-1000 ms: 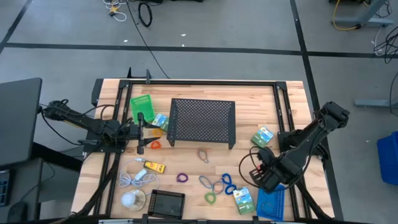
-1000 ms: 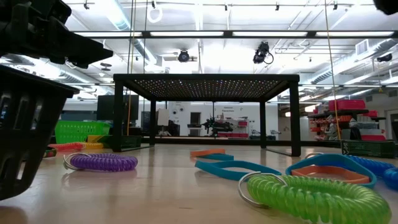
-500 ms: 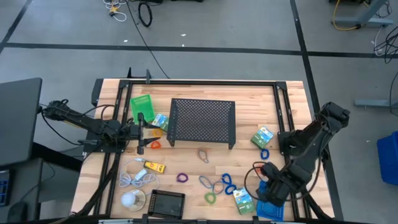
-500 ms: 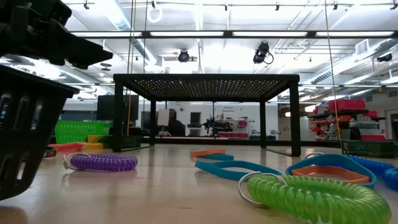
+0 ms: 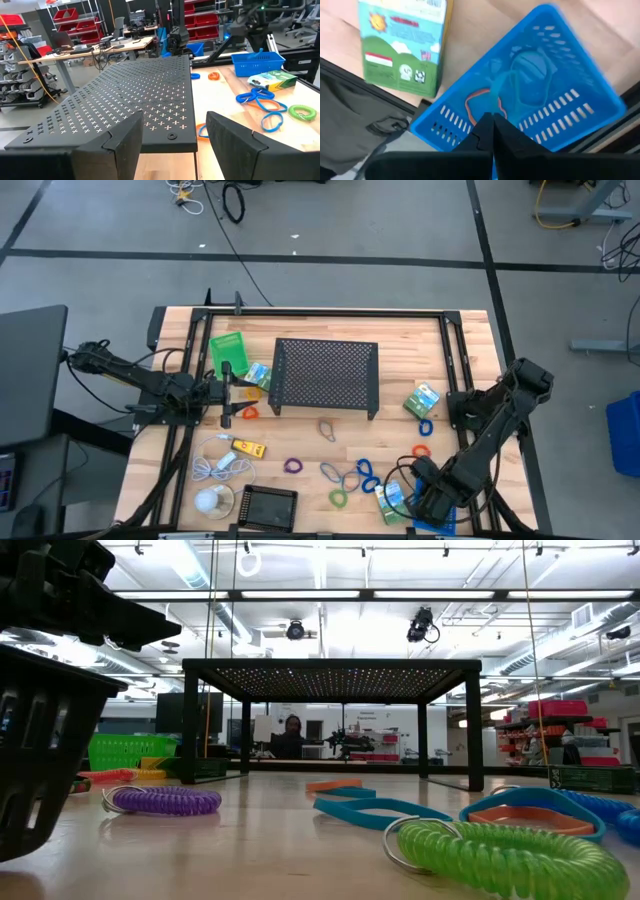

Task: Pick & Place Office Desk Supplies
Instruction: Put the blue rubber band into the blue bin

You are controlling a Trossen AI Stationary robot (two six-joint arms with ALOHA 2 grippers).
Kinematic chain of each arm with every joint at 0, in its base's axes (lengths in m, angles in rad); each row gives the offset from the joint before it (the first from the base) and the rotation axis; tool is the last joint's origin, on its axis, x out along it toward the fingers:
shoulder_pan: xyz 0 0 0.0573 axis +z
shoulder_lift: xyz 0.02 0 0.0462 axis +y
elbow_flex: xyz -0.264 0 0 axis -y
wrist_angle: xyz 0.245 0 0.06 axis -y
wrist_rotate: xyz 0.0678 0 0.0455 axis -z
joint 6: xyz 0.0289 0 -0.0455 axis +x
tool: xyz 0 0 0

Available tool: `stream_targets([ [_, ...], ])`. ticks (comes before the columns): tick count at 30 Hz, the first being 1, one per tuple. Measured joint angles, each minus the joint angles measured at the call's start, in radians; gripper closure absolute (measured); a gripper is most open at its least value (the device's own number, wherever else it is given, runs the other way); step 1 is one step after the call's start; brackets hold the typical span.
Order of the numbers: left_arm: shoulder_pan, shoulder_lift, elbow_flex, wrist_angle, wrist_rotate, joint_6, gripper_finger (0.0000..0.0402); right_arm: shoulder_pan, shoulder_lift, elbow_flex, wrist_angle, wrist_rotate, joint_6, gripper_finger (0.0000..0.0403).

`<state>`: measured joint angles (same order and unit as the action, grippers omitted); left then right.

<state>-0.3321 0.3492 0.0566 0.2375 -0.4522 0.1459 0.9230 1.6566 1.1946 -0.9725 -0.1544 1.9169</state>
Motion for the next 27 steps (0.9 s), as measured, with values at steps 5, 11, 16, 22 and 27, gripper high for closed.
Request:
stream_targets([
  [5,0.000,0.000,0.000,0.000,0.000,0.000,0.0178,0.000,0.044,0.000,0.047,-0.018,-0.013,0.0403],
  [11,0.000,0.000,0.000,-0.002,0.000,0.000,0.0178,0.000,0.071,-0.009,0.072,-0.010,-0.020,0.0402],
  [16,0.000,0.000,0.000,-0.003,0.000,0.000,0.0178,0.007,0.074,-0.011,0.086,0.045,-0.028,0.0379],
  [22,0.000,0.000,0.000,-0.003,0.000,0.000,0.0178,0.012,0.073,-0.011,0.086,0.056,-0.055,0.0326],
  [27,0.000,0.000,0.000,-0.003,0.000,0.001,0.0178,0.012,0.072,-0.011,0.085,0.058,-0.067,0.0270],
])
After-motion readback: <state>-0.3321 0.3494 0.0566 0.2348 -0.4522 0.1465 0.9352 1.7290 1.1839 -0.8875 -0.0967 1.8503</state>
